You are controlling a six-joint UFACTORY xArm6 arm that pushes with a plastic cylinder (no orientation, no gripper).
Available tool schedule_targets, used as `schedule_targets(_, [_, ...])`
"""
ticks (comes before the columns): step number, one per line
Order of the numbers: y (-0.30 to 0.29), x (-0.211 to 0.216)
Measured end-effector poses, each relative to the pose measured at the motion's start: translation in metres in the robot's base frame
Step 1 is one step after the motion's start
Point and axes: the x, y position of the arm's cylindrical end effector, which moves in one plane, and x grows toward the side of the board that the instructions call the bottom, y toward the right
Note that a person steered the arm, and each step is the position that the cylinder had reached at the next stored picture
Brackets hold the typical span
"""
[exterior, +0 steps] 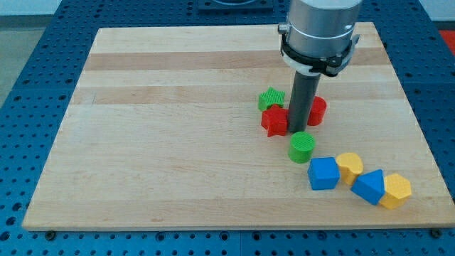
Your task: Move the green circle away from the bottom right of the red star
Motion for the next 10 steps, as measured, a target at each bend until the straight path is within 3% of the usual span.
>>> schedule_targets(2, [0.050, 0.003])
schedule_targets(3, [0.053, 0.024])
schedule_targets(6, [0.001, 0.047])
schedule_targets(10, [-0.023, 0.090])
